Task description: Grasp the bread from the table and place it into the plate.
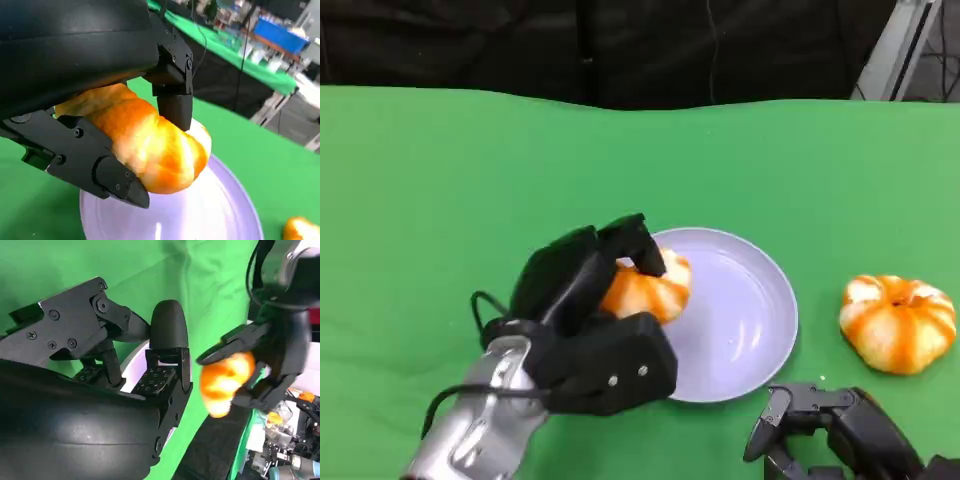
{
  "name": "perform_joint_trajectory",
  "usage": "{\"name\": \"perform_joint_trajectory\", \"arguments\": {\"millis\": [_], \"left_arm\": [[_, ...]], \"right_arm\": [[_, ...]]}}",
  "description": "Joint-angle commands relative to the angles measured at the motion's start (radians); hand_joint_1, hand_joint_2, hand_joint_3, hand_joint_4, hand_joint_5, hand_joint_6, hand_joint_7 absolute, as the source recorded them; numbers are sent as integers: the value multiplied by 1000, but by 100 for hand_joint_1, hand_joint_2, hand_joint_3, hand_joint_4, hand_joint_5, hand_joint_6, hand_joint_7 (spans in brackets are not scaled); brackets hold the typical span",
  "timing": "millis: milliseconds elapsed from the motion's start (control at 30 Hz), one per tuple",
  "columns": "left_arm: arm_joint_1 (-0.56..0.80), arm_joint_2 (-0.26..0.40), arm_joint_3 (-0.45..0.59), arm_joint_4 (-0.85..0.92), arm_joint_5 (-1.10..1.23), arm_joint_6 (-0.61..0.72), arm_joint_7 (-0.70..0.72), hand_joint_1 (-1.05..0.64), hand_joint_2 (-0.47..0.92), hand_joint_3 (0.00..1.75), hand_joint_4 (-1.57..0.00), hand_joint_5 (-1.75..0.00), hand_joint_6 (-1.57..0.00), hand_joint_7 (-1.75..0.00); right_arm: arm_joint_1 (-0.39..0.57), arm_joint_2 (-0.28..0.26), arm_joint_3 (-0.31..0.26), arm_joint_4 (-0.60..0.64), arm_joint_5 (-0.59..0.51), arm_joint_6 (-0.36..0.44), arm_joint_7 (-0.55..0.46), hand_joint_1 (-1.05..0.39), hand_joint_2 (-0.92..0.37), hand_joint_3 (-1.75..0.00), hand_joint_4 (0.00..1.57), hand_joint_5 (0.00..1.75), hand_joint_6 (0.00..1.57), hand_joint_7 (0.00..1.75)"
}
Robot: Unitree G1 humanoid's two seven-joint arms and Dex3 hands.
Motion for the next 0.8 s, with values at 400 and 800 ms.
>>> {"name": "perform_joint_trajectory", "arguments": {"millis": [400, 800], "left_arm": [[-128, -59, -66, 196, -3, -78, 1, 0, 78, 1, -62, -175, -49, -175], [-194, -73, -97, 280, -13, -49, -93, -11, 79, 1, -58, -153, -60, -134]], "right_arm": [[3, -9, 3, -4, -6, 3, -12, -15, -61, -98, 81, 144, 87, 114], [3, -6, 7, 7, -5, -3, -13, -16, -60, -100, 82, 145, 86, 113]]}}
